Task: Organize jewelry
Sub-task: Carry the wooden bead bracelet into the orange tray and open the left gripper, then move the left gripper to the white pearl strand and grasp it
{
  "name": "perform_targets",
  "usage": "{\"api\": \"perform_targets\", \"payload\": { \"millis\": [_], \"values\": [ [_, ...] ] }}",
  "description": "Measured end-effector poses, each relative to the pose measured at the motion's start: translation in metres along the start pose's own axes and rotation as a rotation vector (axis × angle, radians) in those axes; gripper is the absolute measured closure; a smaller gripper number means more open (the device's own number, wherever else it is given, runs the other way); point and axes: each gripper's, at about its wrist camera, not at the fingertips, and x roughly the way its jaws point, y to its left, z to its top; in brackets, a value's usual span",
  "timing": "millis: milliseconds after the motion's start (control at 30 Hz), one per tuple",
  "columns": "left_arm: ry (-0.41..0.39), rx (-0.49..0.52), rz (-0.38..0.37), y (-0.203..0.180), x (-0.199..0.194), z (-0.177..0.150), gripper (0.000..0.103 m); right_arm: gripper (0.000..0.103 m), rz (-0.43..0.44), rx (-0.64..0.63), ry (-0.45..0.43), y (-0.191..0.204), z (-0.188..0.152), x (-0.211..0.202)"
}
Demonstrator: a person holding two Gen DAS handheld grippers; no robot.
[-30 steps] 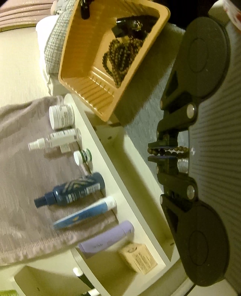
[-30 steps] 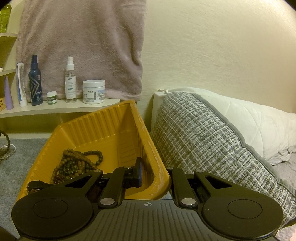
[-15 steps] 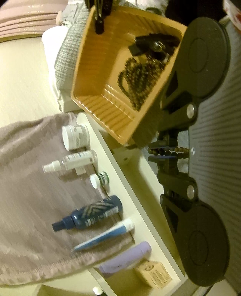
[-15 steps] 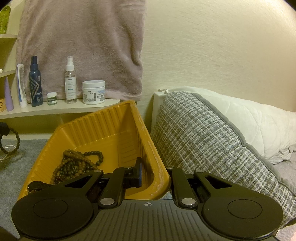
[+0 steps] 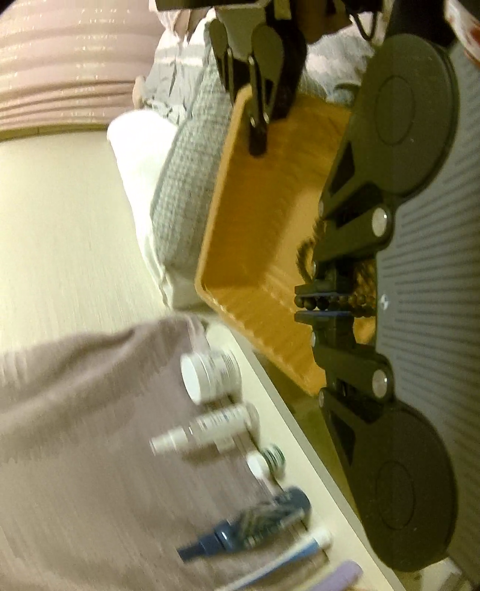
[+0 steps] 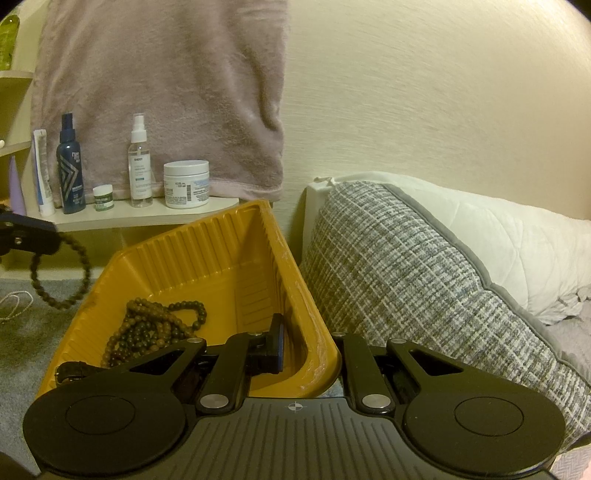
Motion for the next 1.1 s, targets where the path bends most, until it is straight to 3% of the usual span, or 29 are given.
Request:
{"api": "perform_targets", "payload": {
  "millis": [633, 667, 700, 767, 1100],
  "values": [
    [0.038, 0.011, -0.065, -0.031, 0.03, 0.002, 0.096, 0.091, 0.003, 0.026, 0.004, -0.005, -0.003, 0.001],
    [0.039, 0.004, -0.07, -0.03, 0.03, 0.001, 0.094, 0.091, 0.003, 0.026, 0.004, -0.005, -0.003, 0.001],
    [0.036, -0.004, -0.07, -0.029, 0.03, 0.0, 0.084, 0.091, 0.003, 0.026, 0.004, -0.004, -0.003, 0.001],
    [0.03, -0.008, -0.06, -0.026, 0.027, -0.002, 0.079, 0.091, 0.003, 0.025, 0.003, -0.005, -0.003, 0.001],
    [0.051, -0.074, 0.074, 0.012, 0.001, -0.027, 0.079, 0.091, 0.001, 0.023, 0.002, -0.005, -0.004, 0.001]
  ]
}}
